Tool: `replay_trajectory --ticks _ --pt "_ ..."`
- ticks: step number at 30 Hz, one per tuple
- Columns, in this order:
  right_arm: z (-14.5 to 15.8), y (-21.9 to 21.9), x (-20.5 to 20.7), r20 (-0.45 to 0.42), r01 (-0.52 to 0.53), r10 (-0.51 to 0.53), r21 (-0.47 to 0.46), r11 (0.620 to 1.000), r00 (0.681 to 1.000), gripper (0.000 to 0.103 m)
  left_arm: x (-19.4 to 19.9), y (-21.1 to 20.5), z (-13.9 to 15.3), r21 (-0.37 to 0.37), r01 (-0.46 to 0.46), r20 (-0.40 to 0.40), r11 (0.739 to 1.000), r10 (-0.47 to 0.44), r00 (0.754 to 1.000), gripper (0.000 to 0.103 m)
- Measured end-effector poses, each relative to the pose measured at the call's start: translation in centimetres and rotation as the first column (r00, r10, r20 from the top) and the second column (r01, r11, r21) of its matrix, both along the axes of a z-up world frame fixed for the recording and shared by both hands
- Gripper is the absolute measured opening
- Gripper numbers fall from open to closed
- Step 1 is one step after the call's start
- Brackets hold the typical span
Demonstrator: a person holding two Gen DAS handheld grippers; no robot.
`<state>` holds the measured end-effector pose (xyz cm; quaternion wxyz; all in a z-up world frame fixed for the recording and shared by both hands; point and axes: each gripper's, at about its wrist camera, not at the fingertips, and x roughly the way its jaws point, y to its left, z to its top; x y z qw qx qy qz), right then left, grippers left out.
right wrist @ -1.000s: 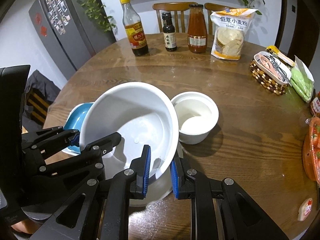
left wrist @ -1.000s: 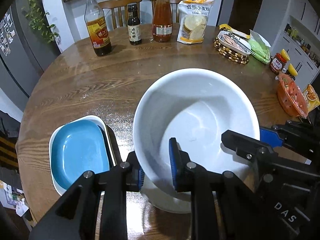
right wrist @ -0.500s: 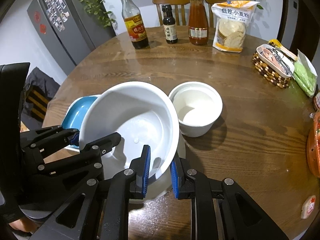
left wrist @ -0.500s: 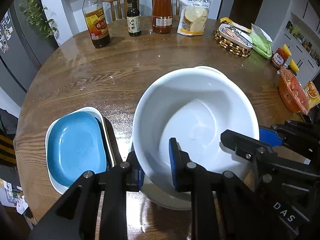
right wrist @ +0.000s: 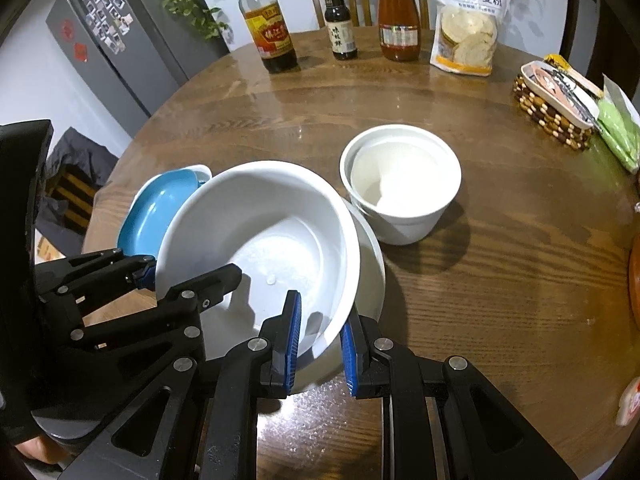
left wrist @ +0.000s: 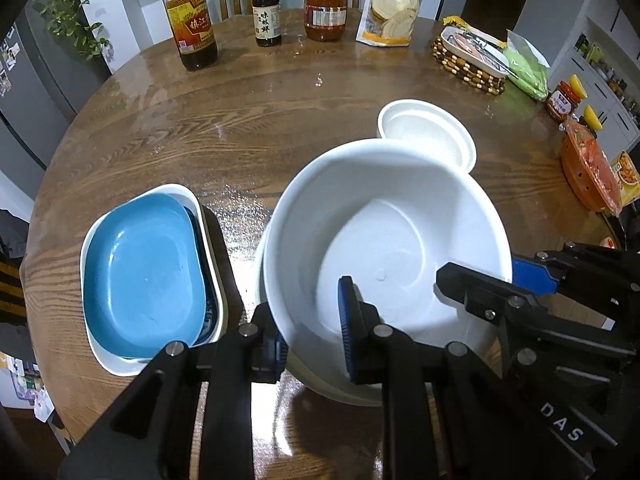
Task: Organize plates and bowls
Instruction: 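Lower the smaller white bowl into the large white bowl with the left tool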
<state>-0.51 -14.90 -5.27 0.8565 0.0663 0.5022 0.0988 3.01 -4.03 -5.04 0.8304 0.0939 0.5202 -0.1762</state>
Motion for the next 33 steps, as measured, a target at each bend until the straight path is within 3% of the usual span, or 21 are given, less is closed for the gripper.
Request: replay_trajectory --ticks 33 --pt "-0.6 0.1 0.4 -0.033 -0.008 0.007 -0.028 1.000 0.999 0.021 0.0 -0.3 -1.3 0.026 0.018 -0.039 0.999 -0.017 0.999 0.020"
